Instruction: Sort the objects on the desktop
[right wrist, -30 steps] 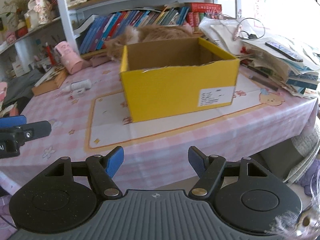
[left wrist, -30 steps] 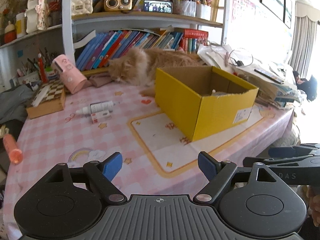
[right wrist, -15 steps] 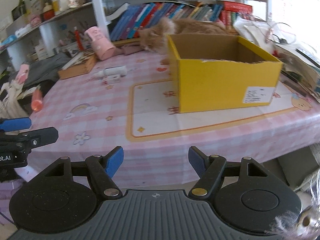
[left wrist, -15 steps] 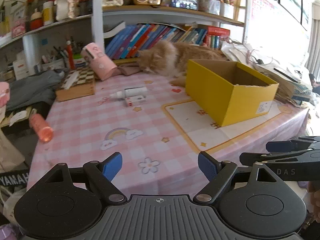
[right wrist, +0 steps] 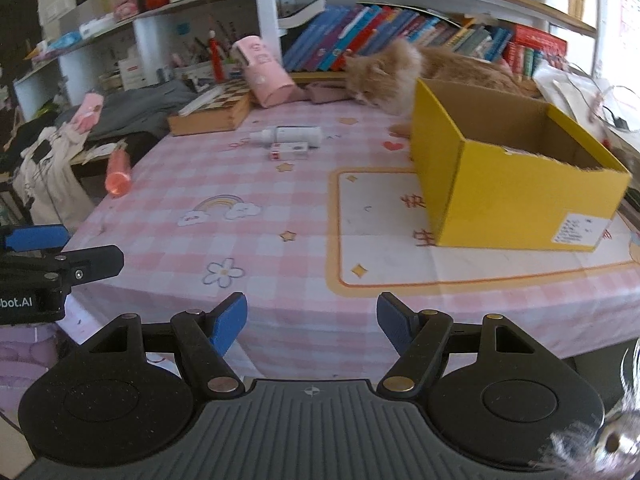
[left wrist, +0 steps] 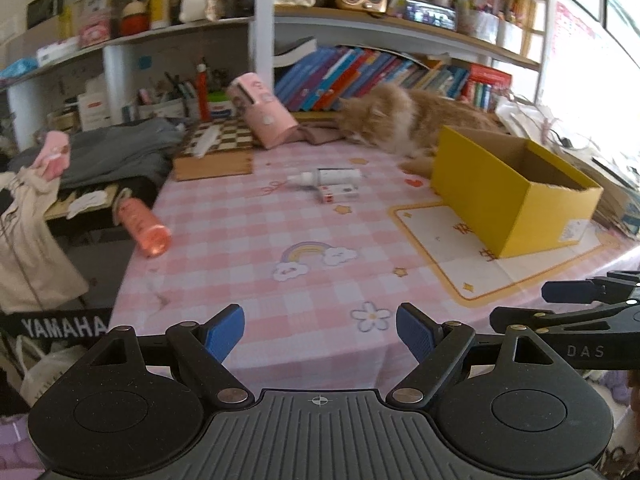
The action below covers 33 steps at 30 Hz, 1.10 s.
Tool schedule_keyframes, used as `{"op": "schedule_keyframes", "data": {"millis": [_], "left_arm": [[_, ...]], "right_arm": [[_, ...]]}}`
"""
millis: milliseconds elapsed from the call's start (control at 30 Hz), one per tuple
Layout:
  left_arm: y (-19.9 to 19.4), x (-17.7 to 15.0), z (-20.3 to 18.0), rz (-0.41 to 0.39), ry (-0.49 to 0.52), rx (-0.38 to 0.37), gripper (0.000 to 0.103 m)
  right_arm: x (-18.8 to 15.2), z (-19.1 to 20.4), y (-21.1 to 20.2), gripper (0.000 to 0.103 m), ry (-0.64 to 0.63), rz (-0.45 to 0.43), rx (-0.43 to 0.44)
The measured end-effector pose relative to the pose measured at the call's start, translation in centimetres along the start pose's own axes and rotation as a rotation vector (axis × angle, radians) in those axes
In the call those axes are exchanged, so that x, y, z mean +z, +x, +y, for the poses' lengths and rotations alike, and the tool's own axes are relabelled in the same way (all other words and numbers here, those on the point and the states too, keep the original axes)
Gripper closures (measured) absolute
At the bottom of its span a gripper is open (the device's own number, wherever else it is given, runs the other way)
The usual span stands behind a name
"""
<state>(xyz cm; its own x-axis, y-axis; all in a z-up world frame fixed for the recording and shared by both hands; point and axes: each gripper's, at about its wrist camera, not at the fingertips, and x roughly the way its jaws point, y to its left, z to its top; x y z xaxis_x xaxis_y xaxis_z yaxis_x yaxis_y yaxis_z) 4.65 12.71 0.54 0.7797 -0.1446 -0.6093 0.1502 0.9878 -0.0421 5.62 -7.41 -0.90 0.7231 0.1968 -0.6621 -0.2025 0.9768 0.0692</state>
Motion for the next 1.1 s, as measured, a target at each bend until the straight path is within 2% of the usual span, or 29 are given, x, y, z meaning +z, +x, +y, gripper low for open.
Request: {"op": "schedule_keyframes", "data": {"millis": [300, 700, 1100], "left_arm": [[0.5, 0.2, 1.0, -0.005, -0.029, 0.013, 0.017], [2.1, 1.0, 2.3, 0.003, -0.073, 0.067, 0.017], [6.4, 5.0, 2.3, 0.014, -0.059, 0.111, 0.017]], "right_arm": [[1.0, 0.9, 0.6, 0.032, -0.020, -0.005, 0.007], [2.7, 1.6, 3.2, 0.029, -0.070, 0.000, 0.059], [6.6, 0.1, 8.0, 0.029, -0.065, 0.020, 0.107]]}}
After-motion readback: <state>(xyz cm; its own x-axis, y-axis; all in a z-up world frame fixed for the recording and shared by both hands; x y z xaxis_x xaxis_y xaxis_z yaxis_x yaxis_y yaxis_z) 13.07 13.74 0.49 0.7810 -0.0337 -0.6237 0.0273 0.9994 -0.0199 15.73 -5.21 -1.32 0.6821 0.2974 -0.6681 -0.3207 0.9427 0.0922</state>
